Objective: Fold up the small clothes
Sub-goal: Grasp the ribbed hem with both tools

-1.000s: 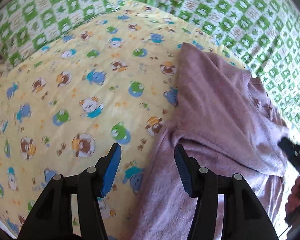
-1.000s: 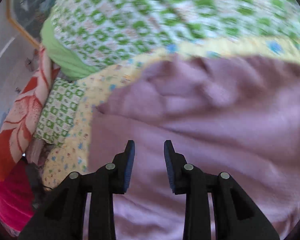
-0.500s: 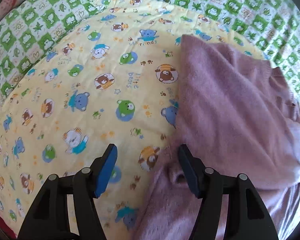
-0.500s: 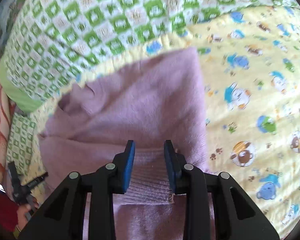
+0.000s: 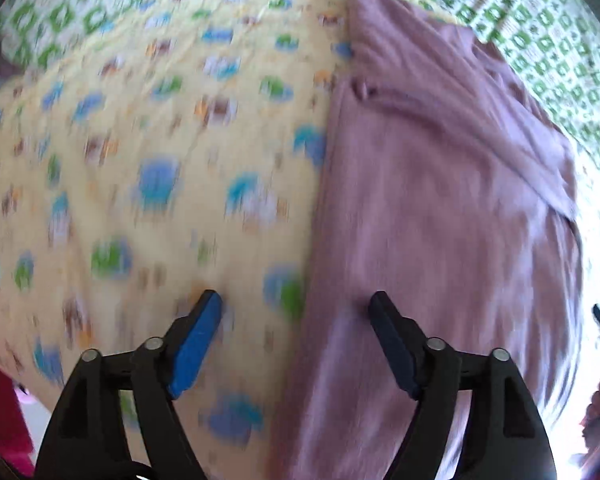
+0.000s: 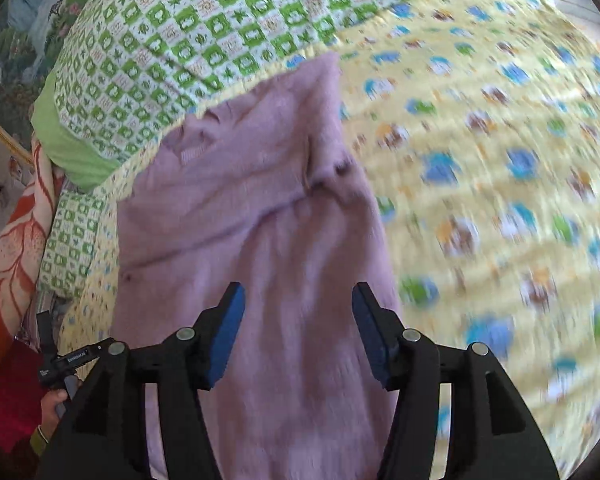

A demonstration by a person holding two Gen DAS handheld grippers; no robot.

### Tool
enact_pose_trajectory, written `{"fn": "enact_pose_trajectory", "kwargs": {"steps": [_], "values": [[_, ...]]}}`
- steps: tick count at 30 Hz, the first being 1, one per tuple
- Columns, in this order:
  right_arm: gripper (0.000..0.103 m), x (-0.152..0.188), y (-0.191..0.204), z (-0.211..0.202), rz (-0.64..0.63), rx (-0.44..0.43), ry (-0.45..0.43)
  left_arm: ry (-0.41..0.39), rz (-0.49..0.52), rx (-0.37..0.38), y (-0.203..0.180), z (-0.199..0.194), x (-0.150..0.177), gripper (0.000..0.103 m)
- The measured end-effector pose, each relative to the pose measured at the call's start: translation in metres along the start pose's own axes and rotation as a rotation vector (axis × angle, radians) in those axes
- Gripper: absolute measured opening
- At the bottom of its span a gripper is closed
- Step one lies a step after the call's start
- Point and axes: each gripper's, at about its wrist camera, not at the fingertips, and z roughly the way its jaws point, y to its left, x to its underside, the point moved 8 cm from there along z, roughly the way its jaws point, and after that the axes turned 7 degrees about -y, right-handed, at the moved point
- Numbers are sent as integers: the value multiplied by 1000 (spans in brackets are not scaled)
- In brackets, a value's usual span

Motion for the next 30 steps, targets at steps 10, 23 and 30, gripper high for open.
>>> {"fn": "enact_pose_trajectory", "kwargs": {"steps": [10,23,30], "values": [[57,109,-37,-62,95,15,65,47,61,94,-2,-30,97,82],[57,161,-20,-66,193,-161,44,45,68,183,-20,-25,121,84],[27,165,-6,-50,198,-184,66,68,145,259,-40,-25,119,14]]}}
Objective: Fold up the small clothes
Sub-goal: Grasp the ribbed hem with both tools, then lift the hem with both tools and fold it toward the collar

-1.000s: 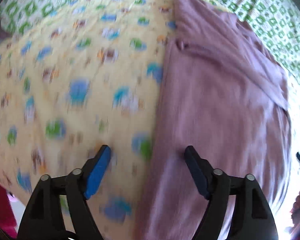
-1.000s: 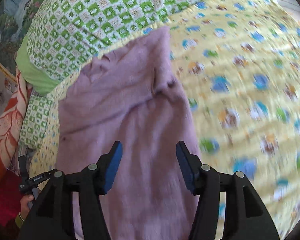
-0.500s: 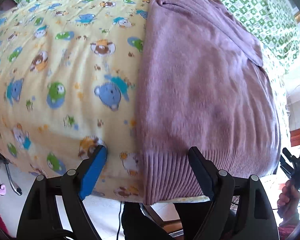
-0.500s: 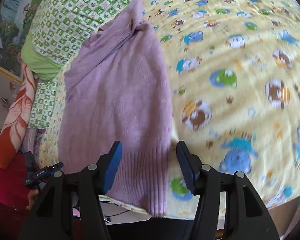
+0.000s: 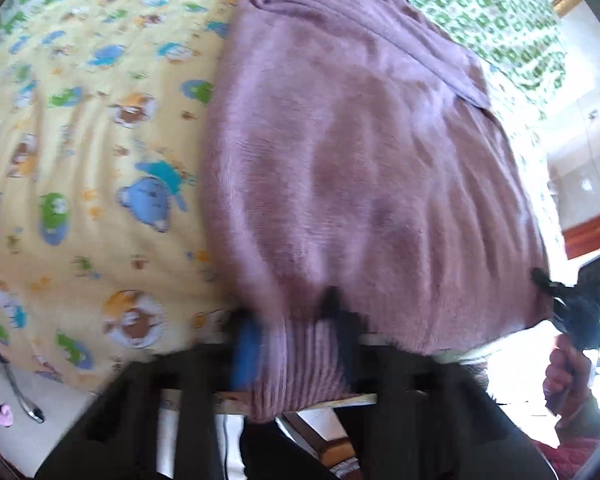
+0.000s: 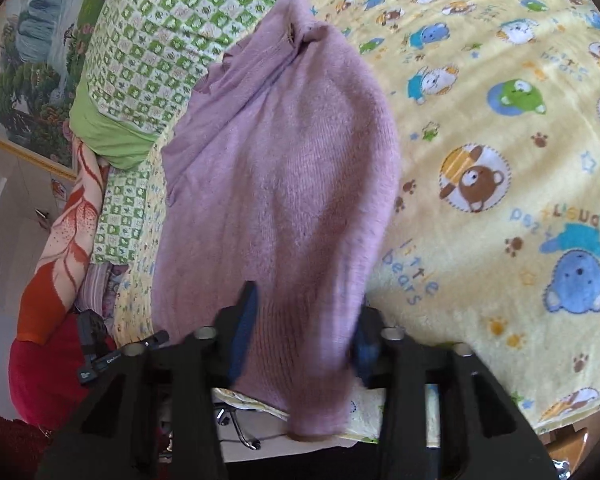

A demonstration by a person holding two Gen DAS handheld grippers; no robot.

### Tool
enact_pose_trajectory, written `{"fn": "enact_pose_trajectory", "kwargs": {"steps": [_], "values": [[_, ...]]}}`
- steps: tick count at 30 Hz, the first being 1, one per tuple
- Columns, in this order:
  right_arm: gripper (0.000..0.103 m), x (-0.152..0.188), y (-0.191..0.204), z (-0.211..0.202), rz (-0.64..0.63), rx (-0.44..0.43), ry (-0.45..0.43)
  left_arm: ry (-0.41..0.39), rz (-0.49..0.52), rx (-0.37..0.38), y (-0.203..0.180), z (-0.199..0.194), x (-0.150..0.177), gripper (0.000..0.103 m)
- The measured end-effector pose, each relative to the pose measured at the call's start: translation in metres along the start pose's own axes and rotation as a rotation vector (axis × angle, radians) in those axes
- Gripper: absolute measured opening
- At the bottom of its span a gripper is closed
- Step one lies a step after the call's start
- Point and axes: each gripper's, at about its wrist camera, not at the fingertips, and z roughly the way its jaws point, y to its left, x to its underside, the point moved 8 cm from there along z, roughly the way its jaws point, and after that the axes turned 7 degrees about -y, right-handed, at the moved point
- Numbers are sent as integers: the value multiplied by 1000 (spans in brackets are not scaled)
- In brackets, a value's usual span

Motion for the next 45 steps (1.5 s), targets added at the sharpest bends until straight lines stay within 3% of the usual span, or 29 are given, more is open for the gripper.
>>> {"fn": "enact_pose_trajectory", "kwargs": {"steps": [1,6,12,18,23,30,36,45], "values": [[16,2,-1,3,3,1,15,1,4,6,-2,1,-1,13],[10,4,-6,-13,13,-7,5,-45,32,69,-5,-22,1,7],[7,9,-29,-38,53,-6,-3,-32,-29,98,5,-25,14,5],[7,-4,-4,-35,71,-95,-18,-111,-67,175,-4,-53,-19,5],[7,-38,30,-39,48,-185,-54,-206,-73,220,-16,-74,-68,5],[7,-115,73,-20,3,-267,-119,-312,-78,228,-30,-73,-160,5],[7,-197,88,18,-20,-260,-170,-391,-79,204,-40,-59,-260,5],[7,-309,84,95,22,-237,-206,-411,-129,132,-38,-2,-373,4]]}}
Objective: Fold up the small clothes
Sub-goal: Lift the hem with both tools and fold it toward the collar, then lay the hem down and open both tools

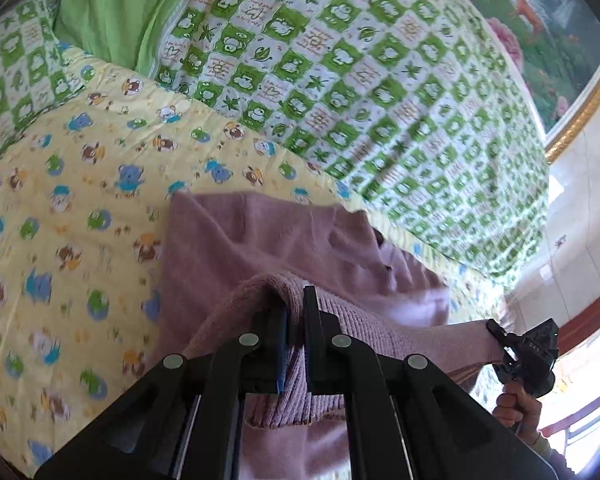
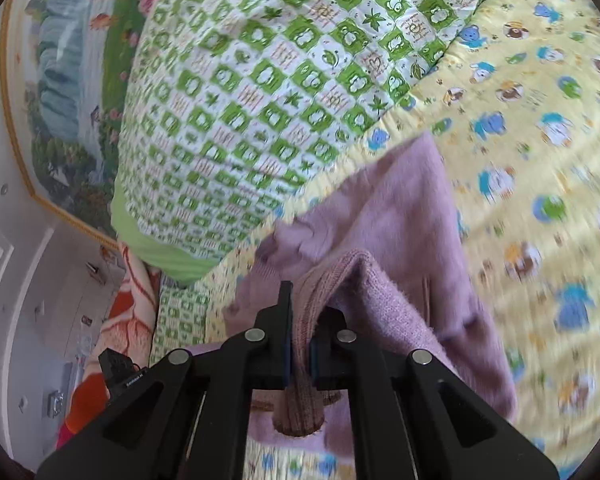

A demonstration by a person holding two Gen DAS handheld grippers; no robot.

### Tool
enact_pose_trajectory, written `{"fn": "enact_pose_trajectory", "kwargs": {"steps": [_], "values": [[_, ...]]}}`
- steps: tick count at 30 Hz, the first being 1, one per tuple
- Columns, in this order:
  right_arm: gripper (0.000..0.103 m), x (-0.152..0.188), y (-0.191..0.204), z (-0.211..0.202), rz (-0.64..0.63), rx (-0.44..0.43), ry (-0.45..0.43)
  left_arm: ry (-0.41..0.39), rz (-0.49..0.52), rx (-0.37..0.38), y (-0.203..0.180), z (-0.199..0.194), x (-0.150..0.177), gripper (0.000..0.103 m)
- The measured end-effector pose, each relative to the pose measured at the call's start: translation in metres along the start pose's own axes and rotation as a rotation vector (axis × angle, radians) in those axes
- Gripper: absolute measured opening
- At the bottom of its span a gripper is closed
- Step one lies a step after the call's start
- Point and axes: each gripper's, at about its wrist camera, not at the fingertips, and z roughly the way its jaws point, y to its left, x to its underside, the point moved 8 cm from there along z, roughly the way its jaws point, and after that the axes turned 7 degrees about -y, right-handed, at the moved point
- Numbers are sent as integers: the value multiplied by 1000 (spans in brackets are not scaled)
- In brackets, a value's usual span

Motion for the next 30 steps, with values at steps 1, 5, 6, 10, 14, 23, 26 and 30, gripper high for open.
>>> {"fn": "enact_pose_trajectory", "kwargs": {"steps": [1,5,6,10,14,23,26,30], "values": [[7,-7,-2,9,1,5,-1,1,-11,-10,3,12,-6,4],[7,-32,-13,51,-4,36,9,6,-22,-65,17,57,-24,5],[7,-37,-18,60,-13,54,18,13,-25,-79,21,67,-26,5],[9,-46,-48,92,-22,179,47,53,-37,-129,36,106,-26,5],[10,-46,-70,109,-1,233,64,60,10,-178,39,121,-22,6],[41,-57,-53,100,10,182,48,2,29,-212,38,82,-28,53],[54,-64,-44,77,-20,193,-15,-38,73,-229,33,51,-24,61],[56,-60,-28,49,-66,160,-53,8,170,-88,-5,24,16,60]]}}
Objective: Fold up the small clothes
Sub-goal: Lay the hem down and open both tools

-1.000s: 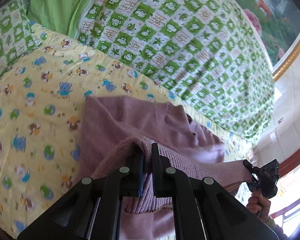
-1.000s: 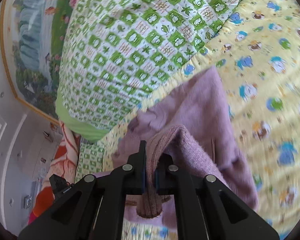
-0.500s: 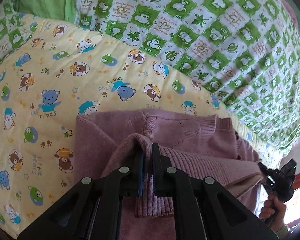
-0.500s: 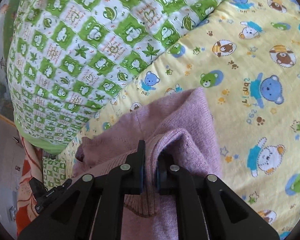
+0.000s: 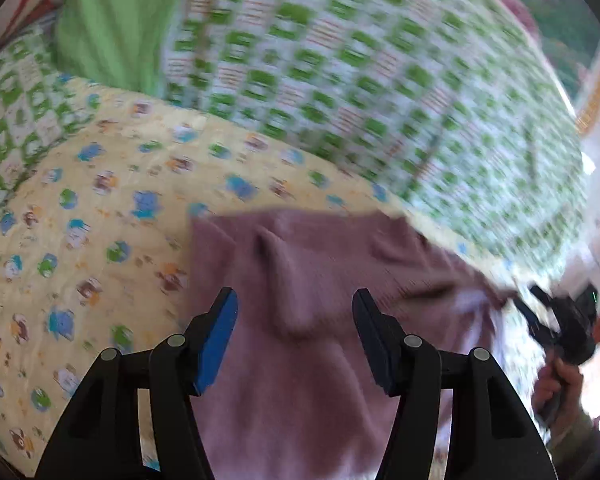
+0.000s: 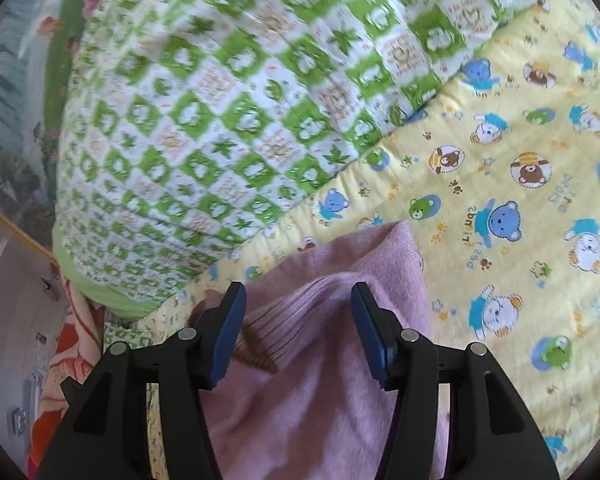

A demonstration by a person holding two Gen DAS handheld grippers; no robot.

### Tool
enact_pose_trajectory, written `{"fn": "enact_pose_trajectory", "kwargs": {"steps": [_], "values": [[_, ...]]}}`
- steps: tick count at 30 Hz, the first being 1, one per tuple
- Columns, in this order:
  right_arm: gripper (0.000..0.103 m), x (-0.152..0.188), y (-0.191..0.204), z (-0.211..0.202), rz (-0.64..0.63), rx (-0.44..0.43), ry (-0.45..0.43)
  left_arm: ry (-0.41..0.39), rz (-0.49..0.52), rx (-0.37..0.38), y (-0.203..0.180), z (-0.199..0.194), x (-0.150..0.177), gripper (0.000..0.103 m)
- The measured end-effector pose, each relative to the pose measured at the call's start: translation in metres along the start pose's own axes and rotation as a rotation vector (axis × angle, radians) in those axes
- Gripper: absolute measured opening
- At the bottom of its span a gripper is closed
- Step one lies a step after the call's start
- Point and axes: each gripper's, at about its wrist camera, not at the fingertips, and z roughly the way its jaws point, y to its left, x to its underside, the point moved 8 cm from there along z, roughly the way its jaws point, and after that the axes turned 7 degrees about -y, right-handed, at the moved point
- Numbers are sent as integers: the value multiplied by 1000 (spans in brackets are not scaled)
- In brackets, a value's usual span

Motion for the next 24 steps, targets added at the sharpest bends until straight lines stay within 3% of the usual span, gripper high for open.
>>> {"fn": "enact_pose_trajectory", "kwargs": {"steps": [4,7,9,13,16,18,22,24], "values": [[56,47,40,-19,-172,-103,77,156,149,125,-53,7,66,59],[56,106,72,-13,-391,-149,220,230,252,119,-77,28,101,59],[56,143,84,2,-519,-150,330,261,270,123,-83,46,109,59],[56,178,84,41,-623,-164,477,307,322,102,-83,89,101,55],[56,176,75,73,-706,-119,513,291,362,58,-77,113,77,54],[56,159,69,91,-720,-95,492,251,356,5,-65,122,52,54],[56,91,54,109,-636,-22,317,151,269,-137,-19,134,-3,50],[56,55,42,109,-530,1,224,110,199,-184,5,135,-24,50]]}}
